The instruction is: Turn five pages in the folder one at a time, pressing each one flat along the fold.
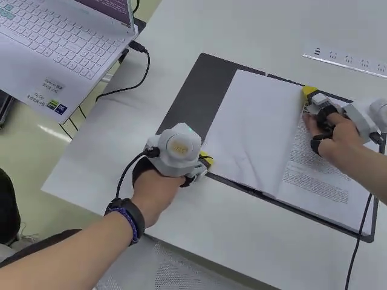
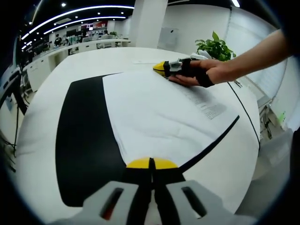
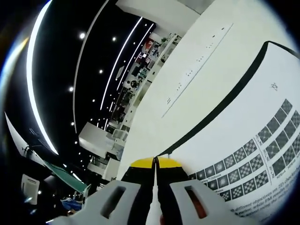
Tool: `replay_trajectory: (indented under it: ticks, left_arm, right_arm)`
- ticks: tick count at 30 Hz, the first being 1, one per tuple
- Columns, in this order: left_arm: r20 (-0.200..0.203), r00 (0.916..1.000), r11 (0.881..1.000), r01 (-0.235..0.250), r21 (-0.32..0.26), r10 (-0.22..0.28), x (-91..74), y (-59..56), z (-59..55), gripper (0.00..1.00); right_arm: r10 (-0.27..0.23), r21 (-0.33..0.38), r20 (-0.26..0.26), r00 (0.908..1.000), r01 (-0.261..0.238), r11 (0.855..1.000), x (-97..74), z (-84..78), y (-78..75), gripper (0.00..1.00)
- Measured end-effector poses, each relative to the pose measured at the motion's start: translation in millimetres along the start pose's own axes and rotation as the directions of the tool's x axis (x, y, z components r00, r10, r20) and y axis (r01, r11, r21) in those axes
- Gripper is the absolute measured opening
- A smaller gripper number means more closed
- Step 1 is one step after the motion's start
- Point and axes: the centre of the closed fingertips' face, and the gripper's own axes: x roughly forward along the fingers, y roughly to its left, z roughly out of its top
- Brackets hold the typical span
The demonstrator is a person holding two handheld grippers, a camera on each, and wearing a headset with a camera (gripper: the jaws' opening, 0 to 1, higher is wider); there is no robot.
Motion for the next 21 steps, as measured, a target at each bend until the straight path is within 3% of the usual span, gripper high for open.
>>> replay_trajectory:
  ticks: [6, 9, 16, 21]
  left_arm:
    - [0.0, 1.0, 1.0, 0.002, 0.007, -0.002, 0.4, 0.0, -0.4, 0.0]
    - [0.001, 1.0, 1.0, 0.004, 0.01, -0.004, 0.3, -0.3, -0.4, 0.0]
    - [0.002, 1.0, 1.0, 0.008, 0.011, -0.008, 0.6, -0.4, -0.3, 0.0]
    - [0.002, 1.0, 1.0, 0.009, 0.01, -0.009, 0.8, -0.2, -0.4, 0.0]
  right_arm:
    - [-0.004, -0.067, -0.005, 1.0, 0.003, 0.998, -4.2, -5.6, 4.1, 0.0]
    - [-0.006, -0.138, -0.024, 0.9997, 0.003, 0.99, -10.3, -12.9, 5.9, 0.0]
    - [-0.006, -0.174, -0.04, 0.9992, -0.001, 0.985, -24.2, -25.2, 8.3, 0.0]
    - [0.02, -0.171, -0.065, 0.9977, -0.031, 0.985, -42.8, -41.4, 12.7, 0.0]
